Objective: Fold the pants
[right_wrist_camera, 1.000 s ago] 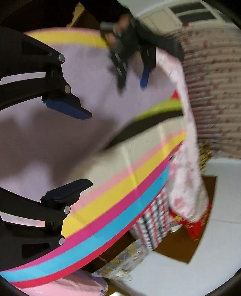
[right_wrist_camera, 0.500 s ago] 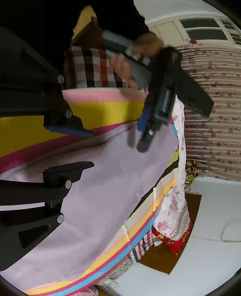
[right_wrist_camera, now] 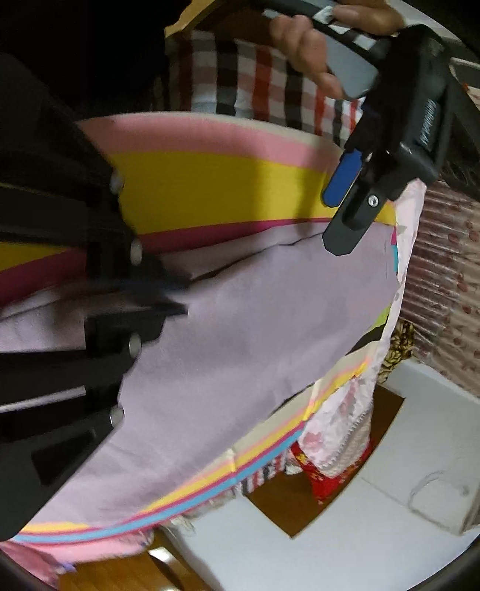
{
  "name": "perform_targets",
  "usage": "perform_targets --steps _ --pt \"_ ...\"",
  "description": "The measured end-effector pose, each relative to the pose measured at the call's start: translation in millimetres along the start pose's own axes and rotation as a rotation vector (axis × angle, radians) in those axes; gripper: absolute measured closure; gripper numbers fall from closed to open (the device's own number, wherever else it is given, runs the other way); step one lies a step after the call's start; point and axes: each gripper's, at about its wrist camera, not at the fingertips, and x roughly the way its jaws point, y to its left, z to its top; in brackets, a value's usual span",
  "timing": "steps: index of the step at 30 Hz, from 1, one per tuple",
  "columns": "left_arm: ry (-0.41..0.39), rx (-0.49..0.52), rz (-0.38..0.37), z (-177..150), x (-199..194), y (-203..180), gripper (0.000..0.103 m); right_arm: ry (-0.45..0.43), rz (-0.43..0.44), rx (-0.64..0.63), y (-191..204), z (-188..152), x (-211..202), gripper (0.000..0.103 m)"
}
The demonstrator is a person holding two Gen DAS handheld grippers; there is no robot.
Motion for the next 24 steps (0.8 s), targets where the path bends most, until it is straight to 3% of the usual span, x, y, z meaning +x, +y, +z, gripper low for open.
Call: perform_targets --steps 5,9,16,19,20,21,22,24 --pt "-0.028 -0.007 0.001 4 -10 5 0.010 -0.032 0.007 -0.021 1 3 -27 0.098" --pt "-0.017 -0.007 -0.004 10 0 5 0.010 0.032 0.024 -0.034 7 -4 -5 0.098" --pt "-0.032 0.080 -0.038 36 13 -36 0.009 0.015 0.089 0.073 -4 -5 -8 0.095" --pt "0.011 0.137 -0.026 51 39 -57 0.008 0.013 0.122 0.145 -5 -6 -15 0.087" --pt "0.040 0.156 -0.003 53 51 -65 0.008 0.007 0.139 0.170 -6 -7 -20 0.072" --pt "0.051 0.167 0.002 53 58 -70 0.008 -0.010 0.149 0.199 -9 -10 -28 0.049" --pt "0.069 0.184 0.001 53 67 -77 0.008 -0.035 0.118 0.246 -14 -17 -40 0.044" --pt "0.094 0.205 -0.006 49 77 -87 0.008 -0.036 0.028 0.349 -28 -35 -60 0.044"
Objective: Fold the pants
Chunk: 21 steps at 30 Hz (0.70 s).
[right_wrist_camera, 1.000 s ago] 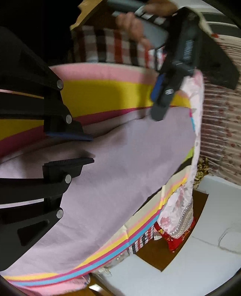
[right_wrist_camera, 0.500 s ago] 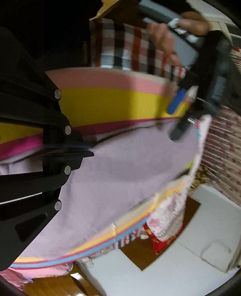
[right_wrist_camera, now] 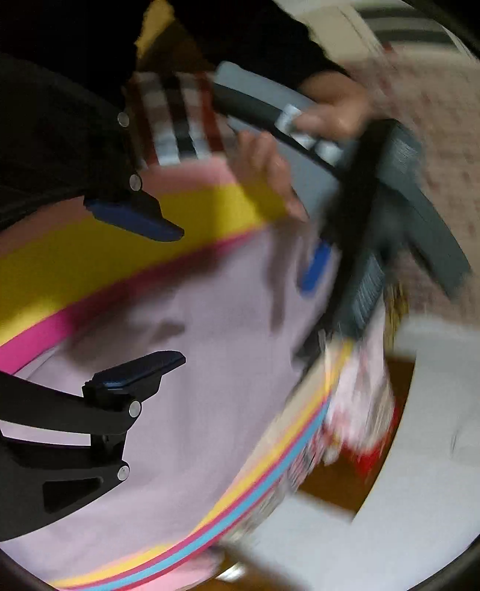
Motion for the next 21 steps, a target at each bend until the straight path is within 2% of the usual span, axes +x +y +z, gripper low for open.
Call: perform_targets --steps 3,4,6,8,9,10,12,14,15,18,20,21 --pt "0.040 0.056 0.017 -9 17 -14 0.007 -0.002 -0.170 0.177 -41 -26 -32 0.043" --pt "0.051 0.094 0.061 -13 25 -19 0.006 0.021 -0.245 0.260 -63 -40 -42 0.042" --pt "0.064 0.169 0.132 -19 35 -24 0.004 0.108 -0.309 0.375 -94 -65 -49 0.041" --pt "0.080 0.282 0.213 -29 42 -36 0.003 0.222 -0.281 0.443 -112 -94 -45 0.038" --pt "0.094 0.349 0.269 -35 48 -42 0.002 0.173 -0.258 0.442 -114 -104 -54 0.037" --pt "0.096 0.372 0.285 -36 49 -43 0.001 0.161 -0.222 0.459 -118 -114 -60 0.037" --pt "0.115 0.333 0.278 -32 48 -38 0.002 0.151 -0.190 0.488 -122 -121 -67 0.037" --pt "0.138 0.312 0.305 -28 47 -39 0.002 0.142 -0.176 0.516 -130 -121 -75 0.036" --pt "0.141 0.284 0.313 -25 45 -39 0.002 0.121 -0.202 0.530 -139 -121 -81 0.032" --pt "0.119 0.234 0.188 -19 35 -56 0.002 0.090 -0.311 0.531 -170 -124 -98 0.022" --pt "0.104 0.282 0.140 -21 37 -82 0.002 0.119 -0.420 0.533 -204 -129 -101 0.022" --pt "0.111 0.332 0.129 -24 43 -98 0.002 0.136 -0.443 0.538 -220 -131 -99 0.022"
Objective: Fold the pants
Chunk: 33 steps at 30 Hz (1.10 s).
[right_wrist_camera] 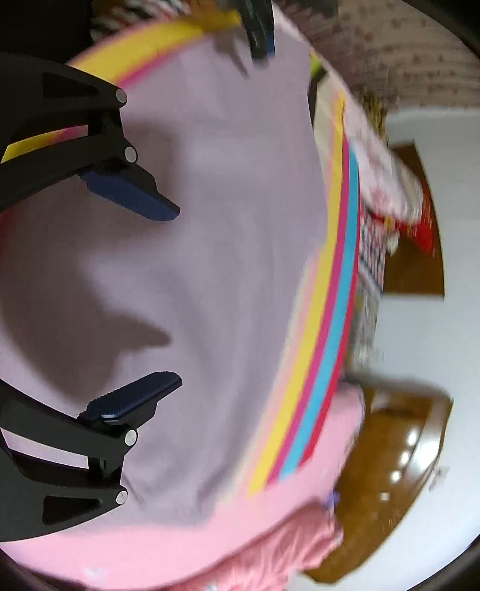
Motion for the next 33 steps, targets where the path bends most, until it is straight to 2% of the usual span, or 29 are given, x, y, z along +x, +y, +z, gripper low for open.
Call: perform_targets --steps 2,3,4,5,6,8,10,12,15,16,17,20,22,23,24,25,26,28,30,31,33 --pt "0.035 0.060 0.007 0 14 -20 0.002 0.071 -0.115 0.024 -34 10 26 0.019" --pt "0.072 0.091 0.023 -3 26 -29 0.002 0.100 -0.143 0.030 -45 11 36 0.013" --pt "0.101 0.102 0.034 -5 36 -31 0.002 0.140 -0.132 0.067 -65 10 50 0.008" --pt "0.088 0.135 0.070 -11 43 -36 0.001 0.131 -0.073 0.123 -79 11 55 0.007" --pt "0.075 0.152 0.081 -12 44 -38 0.001 0.134 -0.068 0.160 -88 13 58 0.007" --pt "0.092 0.119 0.065 -10 46 -31 0.001 0.144 -0.074 0.175 -89 18 56 0.008" --pt "0.109 0.133 0.068 -8 49 -30 0.001 0.070 -0.101 0.190 -82 21 39 0.006" --pt "0.112 0.125 0.073 -7 51 -28 0.001 0.043 -0.104 0.199 -85 20 38 0.005" --pt "0.096 0.113 0.083 -12 46 -33 0.001 0.142 -0.170 0.215 -102 9 71 0.004" --pt "0.089 0.116 0.084 -12 45 -36 0.001 0.106 -0.131 0.263 -109 3 72 0.004" --pt "0.084 0.117 0.085 -14 43 -38 0.001 0.104 -0.109 0.290 -114 1 70 0.004" --pt "0.071 0.127 0.072 -15 40 -38 0.001 0.123 -0.131 0.305 -114 2 71 0.004" --pt "0.054 0.117 0.048 -16 34 -34 0.002 0.134 -0.181 0.289 -106 4 70 0.005" --pt "0.030 0.090 0.029 -16 27 -29 0.002 0.138 -0.221 0.295 -105 6 66 0.005" --pt "-0.013 0.052 -0.006 -16 16 -20 0.002 0.130 -0.299 0.314 -97 10 61 0.005" --pt "-0.072 -0.005 -0.058 -15 0 -3 0.002 0.110 -0.341 0.327 -94 10 50 0.005" --pt "-0.121 -0.071 -0.097 -15 -14 17 0.002 0.077 -0.343 0.336 -84 14 43 0.005" --pt "-0.203 -0.222 -0.121 -19 -38 61 0.002 -0.014 -0.245 0.326 -57 20 25 0.005" --pt "-0.265 -0.412 -0.126 -32 -56 117 0.002 -0.082 -0.195 0.289 -27 27 14 0.005" --pt "-0.307 -0.535 -0.142 -45 -67 151 0.003 -0.107 -0.164 0.259 -3 33 11 0.005" --pt "-0.383 -0.714 -0.175 -72 -86 203 0.004 -0.115 -0.108 0.214 26 42 13 0.005"
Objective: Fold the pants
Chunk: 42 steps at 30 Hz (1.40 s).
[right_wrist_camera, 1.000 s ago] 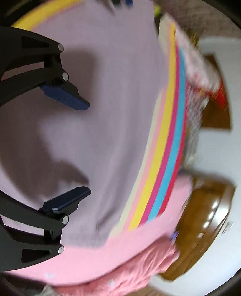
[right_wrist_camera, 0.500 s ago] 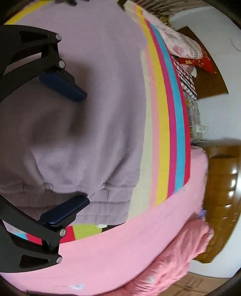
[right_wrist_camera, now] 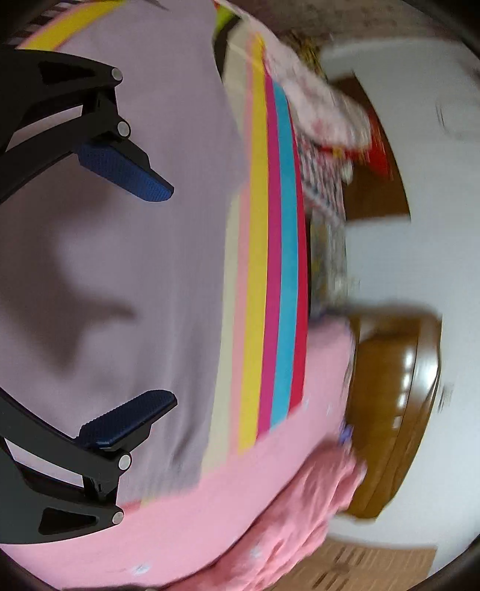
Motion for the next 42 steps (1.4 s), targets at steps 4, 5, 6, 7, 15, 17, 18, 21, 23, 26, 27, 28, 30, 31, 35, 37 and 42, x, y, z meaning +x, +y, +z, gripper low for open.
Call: perform_targets --steps 4,5,6,7,15,17,18,21,23,26,27,28,30,31,35,37,42 --pt "-0.108 -0.158 0.070 24 -50 73 0.004 0.026 0.160 -0.139 87 4 8 0.005" --pt "-0.117 -0.182 0.083 27 -55 85 0.005 0.033 0.212 -0.171 112 4 10 0.005" --pt "-0.120 -0.207 0.100 31 -59 97 0.008 0.041 0.249 -0.194 126 4 12 0.005" --pt "-0.119 -0.233 0.105 35 -60 110 0.012 0.057 0.307 -0.237 154 2 13 0.005" --pt "-0.045 -0.328 0.133 63 -29 153 0.029 0.058 0.622 -0.581 336 -37 -30 0.005" --pt "-0.035 -0.305 0.113 73 -26 146 0.039 0.043 0.640 -0.653 356 -50 -45 0.005" --pt "-0.034 -0.299 0.113 78 -23 142 0.039 0.040 0.650 -0.680 362 -56 -49 0.005" --pt "-0.028 -0.297 0.103 89 -20 143 0.039 0.048 0.661 -0.730 366 -70 -54 0.005" --pt "-0.012 -0.322 0.118 91 -12 158 0.039 0.054 0.648 -0.718 360 -73 -55 0.005" --pt "-0.031 -0.337 0.076 82 -6 175 0.039 0.065 0.638 -0.656 339 -60 -51 0.005" --pt "-0.041 -0.328 0.073 80 -7 174 0.039 0.070 0.640 -0.632 330 -56 -49 0.005" --pt "-0.041 -0.314 0.058 79 -8 171 0.045 0.077 0.642 -0.601 323 -48 -41 0.005" --pt "-0.042 -0.307 0.001 76 -9 169 0.065 0.088 0.638 -0.561 317 -40 -31 0.005" --pt "-0.054 -0.285 0.004 76 -10 165 0.073 0.094 0.635 -0.540 314 -36 -25 0.005" --pt "-0.066 -0.268 0.057 79 -3 169 0.074 0.130 0.588 -0.494 315 -22 3 0.005" --pt "-0.074 -0.330 0.030 78 5 185 0.072 0.137 0.577 -0.489 319 -17 15 0.005" --pt "-0.090 -0.290 0.051 78 -1 177 0.087 0.224 0.512 -0.569 332 -31 47 0.004"
